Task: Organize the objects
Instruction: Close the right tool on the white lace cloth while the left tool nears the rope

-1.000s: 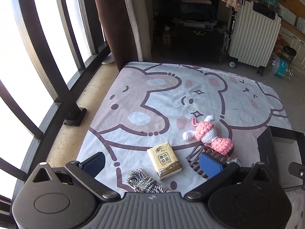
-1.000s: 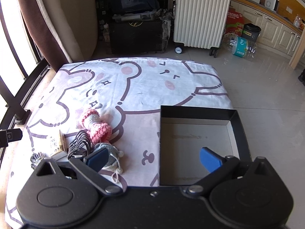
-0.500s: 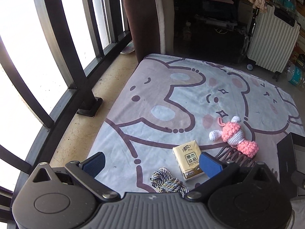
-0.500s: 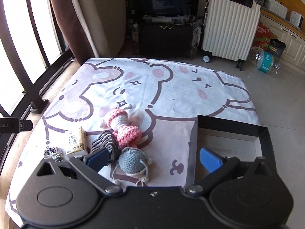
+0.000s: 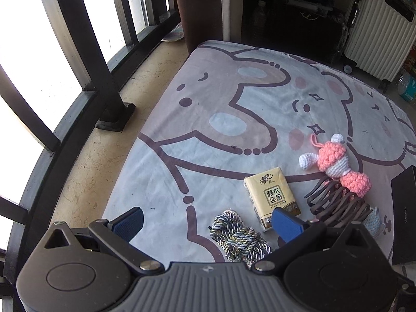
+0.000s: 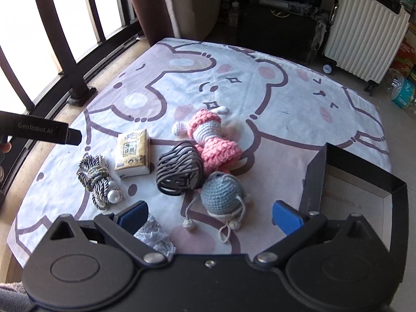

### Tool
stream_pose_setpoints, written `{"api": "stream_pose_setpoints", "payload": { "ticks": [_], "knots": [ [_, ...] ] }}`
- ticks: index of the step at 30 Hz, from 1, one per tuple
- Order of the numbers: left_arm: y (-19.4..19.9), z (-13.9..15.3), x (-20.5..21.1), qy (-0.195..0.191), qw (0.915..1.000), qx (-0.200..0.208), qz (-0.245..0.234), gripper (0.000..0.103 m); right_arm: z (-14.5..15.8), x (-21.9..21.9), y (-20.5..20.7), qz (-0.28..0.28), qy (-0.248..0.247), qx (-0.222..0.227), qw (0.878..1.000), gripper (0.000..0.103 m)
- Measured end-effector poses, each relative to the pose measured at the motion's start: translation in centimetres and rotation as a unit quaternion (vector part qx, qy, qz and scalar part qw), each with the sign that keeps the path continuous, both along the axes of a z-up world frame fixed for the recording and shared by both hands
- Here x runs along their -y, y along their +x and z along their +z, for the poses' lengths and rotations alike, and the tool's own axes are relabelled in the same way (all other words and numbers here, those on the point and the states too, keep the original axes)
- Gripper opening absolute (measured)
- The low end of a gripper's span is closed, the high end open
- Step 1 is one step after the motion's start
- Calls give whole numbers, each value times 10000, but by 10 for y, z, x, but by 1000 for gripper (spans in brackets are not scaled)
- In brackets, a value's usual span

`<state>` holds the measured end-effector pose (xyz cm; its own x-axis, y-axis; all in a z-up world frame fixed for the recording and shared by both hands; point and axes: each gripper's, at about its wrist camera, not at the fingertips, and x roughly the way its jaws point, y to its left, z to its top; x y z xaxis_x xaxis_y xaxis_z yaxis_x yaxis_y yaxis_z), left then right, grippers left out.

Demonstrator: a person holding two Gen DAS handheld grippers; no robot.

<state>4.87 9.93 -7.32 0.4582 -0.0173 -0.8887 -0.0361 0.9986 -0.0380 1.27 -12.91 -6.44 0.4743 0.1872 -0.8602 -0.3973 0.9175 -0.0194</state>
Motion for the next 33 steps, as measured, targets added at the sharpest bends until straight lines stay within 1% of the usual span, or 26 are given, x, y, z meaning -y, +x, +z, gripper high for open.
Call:
{"api": "stream_pose_setpoints", "payload": {
  "ticks": [6,10,12,17,19,21,23,25,28,29,30,31,33],
  "knots": [
    [3,-12,-1,-33,9997,-260,-15,103,-16,-24,-5,709,-333,-175,9968,99],
    [4,-19,2,2,9992,-387,-72,103,-26,-35,-5,975,-473,-380,9934,96],
    [4,-22,4,23,9990,-428,-118,103,-33,-40,-4,1096,-558,-507,9911,90],
    [6,-28,9,36,9985,-496,-240,103,-49,-48,-7,1427,-715,-731,9845,89],
    [7,-31,11,-28,9982,-546,-256,103,-53,-51,-8,1521,-735,-828,9821,83],
    [8,-34,13,-94,9978,-604,-275,103,-58,-53,-7,1541,-757,-957,9805,73],
    [9,-38,16,-147,9972,-657,-316,103,-62,-53,-6,1522,-779,-1042,9798,68],
    [9,-42,19,-156,9967,-714,-359,103,-63,-53,-4,1498,-697,-1109,9800,66],
    [11,-48,25,-164,9959,-789,-411,103,-66,-54,-4,1560,-628,-1177,9787,59],
    [11,-50,27,-170,9956,-816,-429,103,-66,-56,-5,1615,-612,-1190,9777,55],
    [12,-51,29,-171,9954,-830,-446,103,-67,-57,-6,1664,-582,-1204,9769,46],
    [12,-52,30,-163,9953,-838,-463,103,-67,-57,-6,1703,-518,-1238,9762,41],
    [13,-55,34,-115,9951,-847,-496,103,-66,-58,-7,1728,-480,-1243,9759,38]
  ]
}}
